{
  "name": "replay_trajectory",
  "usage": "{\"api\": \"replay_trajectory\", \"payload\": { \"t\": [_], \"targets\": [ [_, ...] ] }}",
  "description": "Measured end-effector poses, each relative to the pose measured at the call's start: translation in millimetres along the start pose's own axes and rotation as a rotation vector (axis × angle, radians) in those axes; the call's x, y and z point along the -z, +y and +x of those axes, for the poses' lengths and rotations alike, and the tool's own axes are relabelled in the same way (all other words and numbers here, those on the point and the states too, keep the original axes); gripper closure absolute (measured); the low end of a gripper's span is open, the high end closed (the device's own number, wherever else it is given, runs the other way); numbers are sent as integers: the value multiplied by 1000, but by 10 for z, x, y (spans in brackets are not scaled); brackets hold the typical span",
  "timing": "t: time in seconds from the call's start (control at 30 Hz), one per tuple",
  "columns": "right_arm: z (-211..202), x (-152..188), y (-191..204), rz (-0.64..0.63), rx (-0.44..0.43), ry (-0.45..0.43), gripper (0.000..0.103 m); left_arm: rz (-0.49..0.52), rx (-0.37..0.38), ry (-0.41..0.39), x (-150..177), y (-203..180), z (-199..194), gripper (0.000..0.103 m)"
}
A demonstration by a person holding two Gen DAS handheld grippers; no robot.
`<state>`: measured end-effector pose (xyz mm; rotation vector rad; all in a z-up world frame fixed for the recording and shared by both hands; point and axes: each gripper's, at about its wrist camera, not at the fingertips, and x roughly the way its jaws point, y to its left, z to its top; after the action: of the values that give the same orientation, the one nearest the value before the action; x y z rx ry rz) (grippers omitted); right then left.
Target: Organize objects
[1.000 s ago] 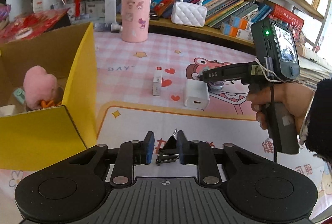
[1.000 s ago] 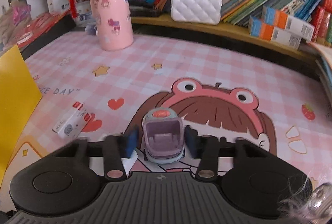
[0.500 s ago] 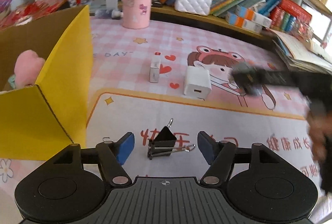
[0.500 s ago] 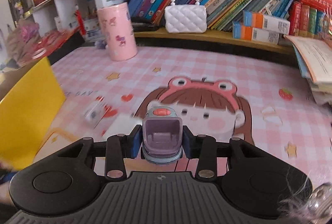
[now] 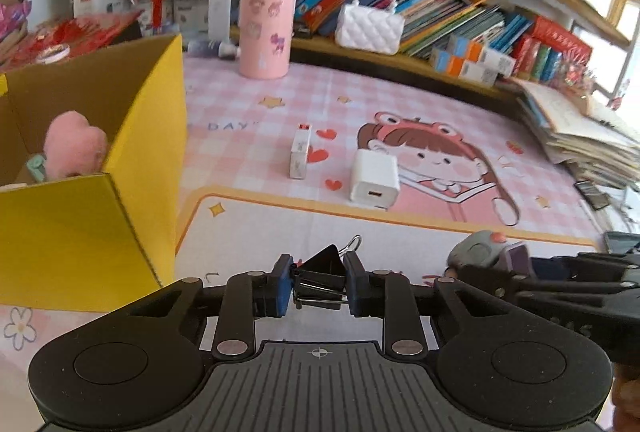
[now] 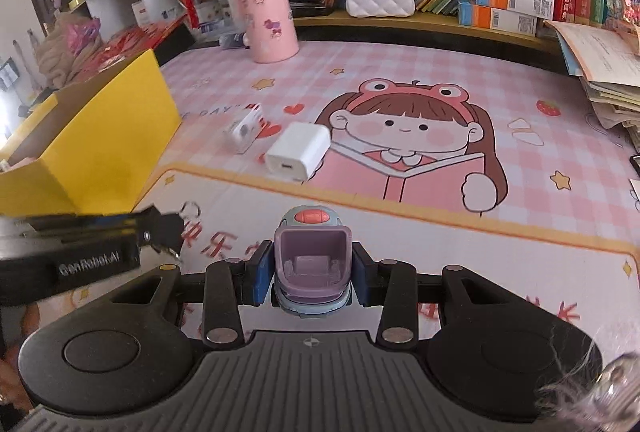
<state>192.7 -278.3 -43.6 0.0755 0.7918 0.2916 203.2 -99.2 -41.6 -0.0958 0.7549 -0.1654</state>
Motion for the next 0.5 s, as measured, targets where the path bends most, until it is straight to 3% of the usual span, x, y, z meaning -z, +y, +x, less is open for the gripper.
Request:
{"api": "replay_trajectory", "payload": {
  "t": [0.27,0.5],
  "targets": [
    [-171,138,321,-25,8,-9,66,-33,24,-17,157,241,-367,78],
    [-282,280,767,-61,-1,-7,66,-75,-1,-29,369,646,-715,78]
  ]
}}
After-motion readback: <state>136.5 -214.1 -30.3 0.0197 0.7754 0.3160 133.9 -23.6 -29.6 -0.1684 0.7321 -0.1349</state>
